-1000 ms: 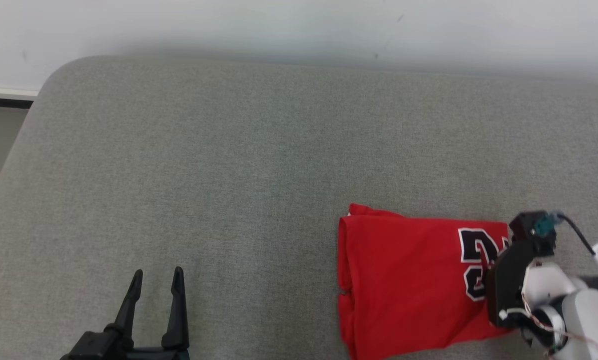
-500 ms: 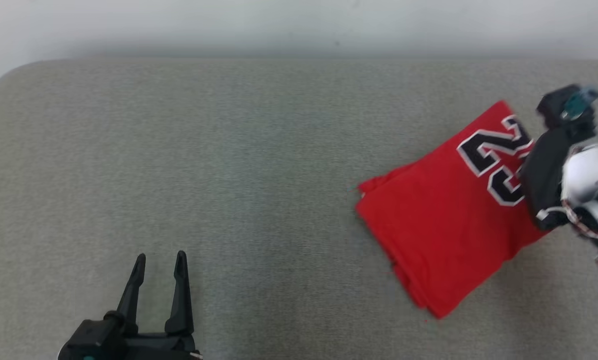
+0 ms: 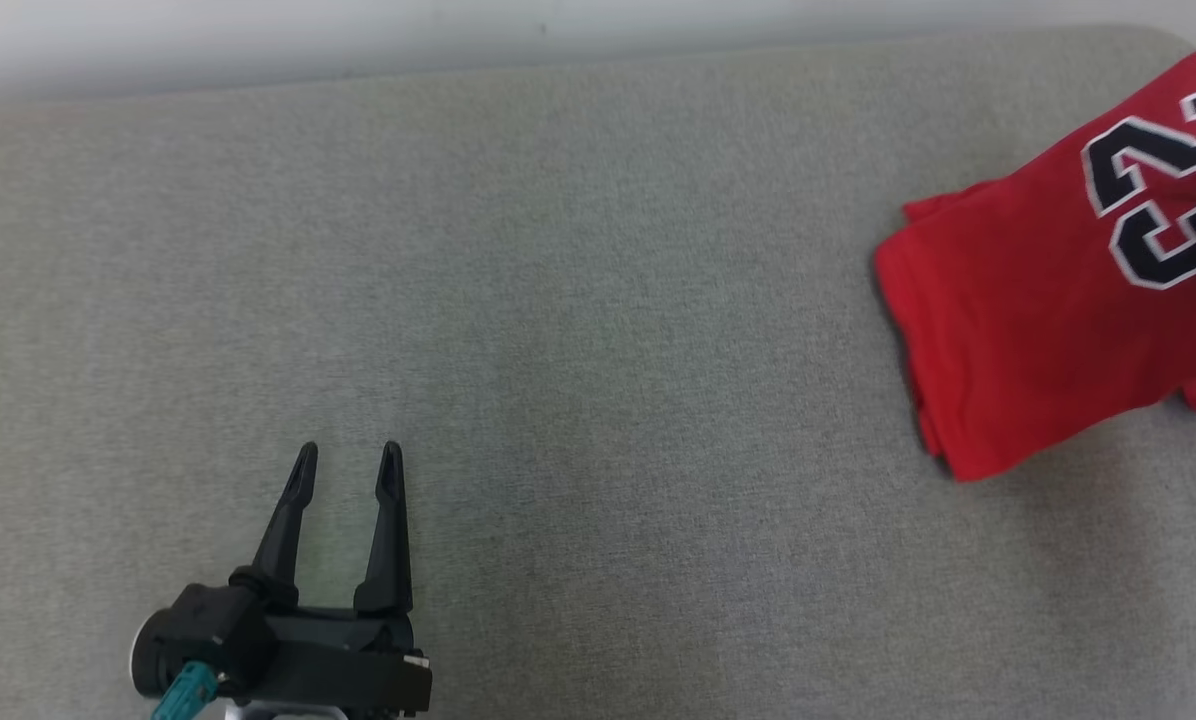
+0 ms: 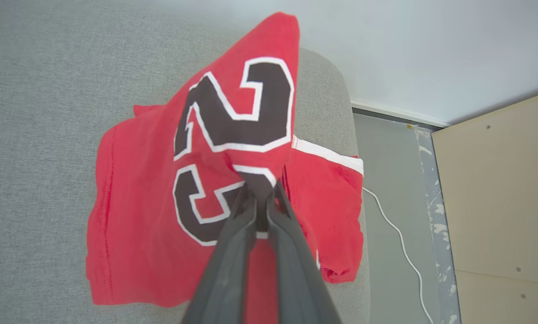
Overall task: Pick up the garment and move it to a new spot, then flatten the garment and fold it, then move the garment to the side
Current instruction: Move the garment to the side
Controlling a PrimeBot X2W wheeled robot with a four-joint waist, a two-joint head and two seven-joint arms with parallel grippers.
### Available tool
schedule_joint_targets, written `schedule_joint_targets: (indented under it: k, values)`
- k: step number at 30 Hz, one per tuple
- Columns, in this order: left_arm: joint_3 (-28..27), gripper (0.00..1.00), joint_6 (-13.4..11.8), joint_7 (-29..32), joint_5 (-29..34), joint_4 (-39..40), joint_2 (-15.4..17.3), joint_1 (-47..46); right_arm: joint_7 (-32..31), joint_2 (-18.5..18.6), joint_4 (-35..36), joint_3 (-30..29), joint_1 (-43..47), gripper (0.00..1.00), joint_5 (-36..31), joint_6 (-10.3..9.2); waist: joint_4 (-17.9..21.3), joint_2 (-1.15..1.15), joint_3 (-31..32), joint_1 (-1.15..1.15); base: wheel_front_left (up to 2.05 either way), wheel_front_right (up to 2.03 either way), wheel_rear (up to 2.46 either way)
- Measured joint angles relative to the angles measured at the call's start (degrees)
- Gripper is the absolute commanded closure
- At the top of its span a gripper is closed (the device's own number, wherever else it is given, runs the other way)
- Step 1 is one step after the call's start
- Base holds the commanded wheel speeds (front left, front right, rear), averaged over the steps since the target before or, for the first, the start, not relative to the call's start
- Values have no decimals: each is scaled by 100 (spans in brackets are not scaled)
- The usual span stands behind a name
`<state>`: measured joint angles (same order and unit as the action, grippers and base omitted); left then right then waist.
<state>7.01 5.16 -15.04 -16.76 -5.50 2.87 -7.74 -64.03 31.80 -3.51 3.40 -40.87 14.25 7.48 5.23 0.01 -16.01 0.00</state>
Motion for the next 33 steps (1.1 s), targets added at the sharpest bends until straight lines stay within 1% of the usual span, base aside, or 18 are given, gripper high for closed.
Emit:
schedule_joint_targets:
  k: [8, 13, 15, 17, 20, 24, 25, 26, 27, 28, 33]
  values:
    - [-37, 0, 122, 0, 226, -3, -1, -238, 26, 240, 164, -633, -44, 100, -208, 0, 154, 0, -414, 1, 0, 0, 0]
    - [-32, 0, 178, 0, 354, -35, -1, -356, 131, 402, 202, -1145, 54, 100, -431, 0, 150, 0, -654, 1, 0, 0, 0]
    - [-36, 0, 190, 0, 388, -34, -2, -369, 187, 431, 200, -1237, 106, 100, -482, 0, 143, 0, -698, 0, 0, 0, 0]
    - [-46, 0, 193, 0, 464, -26, 0, -408, 338, 463, 147, -1440, 186, 100, -619, 0, 129, 0, -785, 1, 0, 0, 0]
    - [-49, 0, 199, 0, 557, 24, 27, -454, 748, 498, -19, -1719, 340, 100, -895, 0, 111, 0, -922, 0, 0, 0, 0]
    - [-15, 0, 225, 0, 637, 151, 107, -594, 1473, 500, -363, -2124, 511, 100, -1428, 0, 98, 0, -1108, 1, 0, 0, 0]
    - [5, 0, 226, 0, 645, 167, 124, -625, 1701, 488, -437, -2210, 548, 81, -1536, 0, 95, 0, -1153, 0, 0, 0, 0]
    - [33, 0, 226, 0, 661, 188, 136, -650, 1905, 447, -509, -2307, 565, 77, -1593, 0, 91, 0, -1192, 0, 0, 0, 0]
    - [74, 0, 226, 0, 661, 204, 152, -671, 2085, 403, -605, -2403, 577, 70, -1645, 0, 88, 0, -1227, 0, 0, 0, 0]
    - [112, 0, 226, 0, 661, 212, 170, -681, 2287, 380, -703, -2481, 610, 0, -1718, 0, 85, 0, -1256, 0, 0, 0, 0]
    - [218, 0, 235, 0, 657, 223, 258, -693, 3112, 278, -1083, -2683, 700, 0, -2006, 0, 136, 0, -1279, 0, 0, 0, 0]
